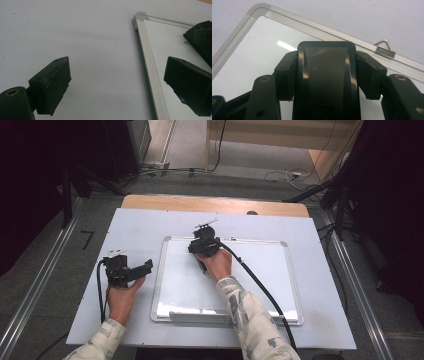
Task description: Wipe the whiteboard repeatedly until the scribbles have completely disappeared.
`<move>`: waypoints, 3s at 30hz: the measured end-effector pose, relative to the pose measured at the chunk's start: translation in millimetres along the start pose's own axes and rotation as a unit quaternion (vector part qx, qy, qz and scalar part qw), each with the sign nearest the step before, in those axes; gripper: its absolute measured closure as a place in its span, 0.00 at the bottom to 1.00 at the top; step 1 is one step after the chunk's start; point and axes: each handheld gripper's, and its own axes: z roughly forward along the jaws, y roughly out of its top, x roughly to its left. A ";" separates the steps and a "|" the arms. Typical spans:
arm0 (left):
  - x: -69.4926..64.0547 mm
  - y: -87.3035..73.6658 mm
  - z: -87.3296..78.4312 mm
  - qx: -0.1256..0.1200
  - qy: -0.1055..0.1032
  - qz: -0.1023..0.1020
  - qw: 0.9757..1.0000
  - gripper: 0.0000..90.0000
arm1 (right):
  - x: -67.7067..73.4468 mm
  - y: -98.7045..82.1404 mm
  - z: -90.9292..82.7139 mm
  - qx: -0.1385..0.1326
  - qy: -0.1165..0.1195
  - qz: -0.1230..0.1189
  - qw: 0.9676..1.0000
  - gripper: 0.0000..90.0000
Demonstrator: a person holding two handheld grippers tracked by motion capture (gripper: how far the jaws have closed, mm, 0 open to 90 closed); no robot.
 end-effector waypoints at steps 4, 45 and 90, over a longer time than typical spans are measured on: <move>-0.6 0.1 0.1 0.000 0.000 0.001 1.000 0.08 | 9.3 1.3 2.4 0.003 0.013 -0.013 1.000 0.42; -1.3 -0.2 -0.4 0.000 0.000 0.001 1.000 0.08 | 7.8 -1.5 -2.7 0.025 0.014 -0.026 0.999 0.42; 0.5 -0.7 -1.2 -0.001 0.004 -0.002 1.000 0.08 | 7.4 1.8 -2.4 0.050 0.004 -0.017 0.999 0.41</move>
